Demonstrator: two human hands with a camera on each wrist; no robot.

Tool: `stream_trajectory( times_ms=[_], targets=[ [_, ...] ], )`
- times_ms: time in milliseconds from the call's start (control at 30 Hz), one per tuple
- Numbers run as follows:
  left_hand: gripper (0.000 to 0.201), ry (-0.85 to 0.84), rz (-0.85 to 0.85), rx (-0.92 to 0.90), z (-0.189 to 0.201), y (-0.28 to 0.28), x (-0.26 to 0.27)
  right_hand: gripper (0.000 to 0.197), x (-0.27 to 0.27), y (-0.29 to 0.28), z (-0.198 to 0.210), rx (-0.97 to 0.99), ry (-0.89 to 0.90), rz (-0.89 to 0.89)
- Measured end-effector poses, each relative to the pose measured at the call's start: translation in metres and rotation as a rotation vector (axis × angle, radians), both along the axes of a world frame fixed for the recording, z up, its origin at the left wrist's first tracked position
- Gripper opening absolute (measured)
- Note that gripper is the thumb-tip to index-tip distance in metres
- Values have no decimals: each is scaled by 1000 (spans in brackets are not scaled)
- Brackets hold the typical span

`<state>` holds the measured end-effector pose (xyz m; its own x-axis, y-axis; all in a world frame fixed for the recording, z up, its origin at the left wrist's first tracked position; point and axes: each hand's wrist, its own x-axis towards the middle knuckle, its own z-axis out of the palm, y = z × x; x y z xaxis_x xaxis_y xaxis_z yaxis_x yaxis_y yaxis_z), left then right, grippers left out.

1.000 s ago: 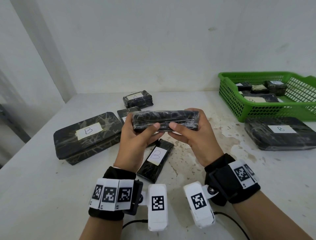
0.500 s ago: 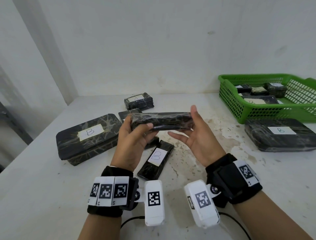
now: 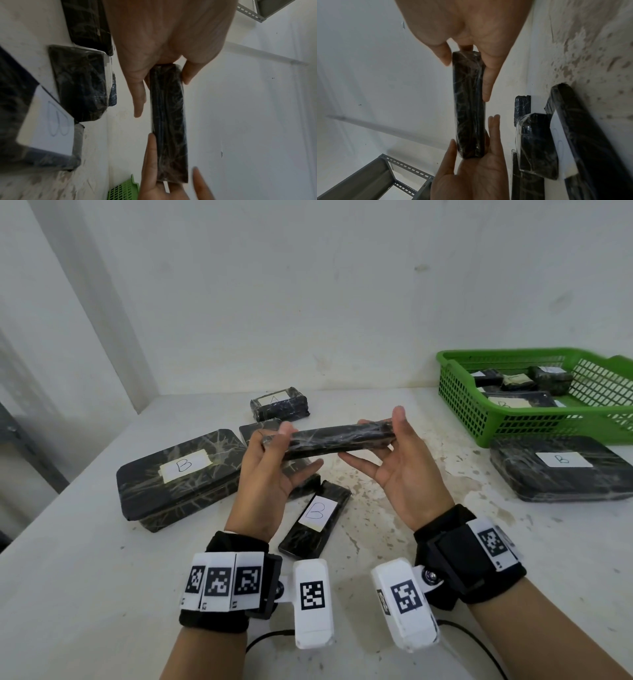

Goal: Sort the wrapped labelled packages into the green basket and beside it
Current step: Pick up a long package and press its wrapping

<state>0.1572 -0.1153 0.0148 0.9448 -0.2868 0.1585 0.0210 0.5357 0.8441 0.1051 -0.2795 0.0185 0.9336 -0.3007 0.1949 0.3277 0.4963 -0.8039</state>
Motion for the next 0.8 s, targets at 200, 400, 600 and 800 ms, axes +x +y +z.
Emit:
stream_trajectory(
  times_ms=[200, 400, 600, 800],
  targets=[
    [1, -24, 23, 69, 0, -7, -4, 25, 2, 0, -4, -238, 35, -179],
    [46, 31, 37, 80, 0, -7, -5, 27, 0, -2, -1, -234, 48, -118],
    [80, 52, 125, 118, -3, -8, -3, 29, 1, 2, -6, -336, 76, -179],
    [41, 14, 131, 159, 0, -8, -6, 32, 0, 3, -7, -366, 105, -159]
  ],
)
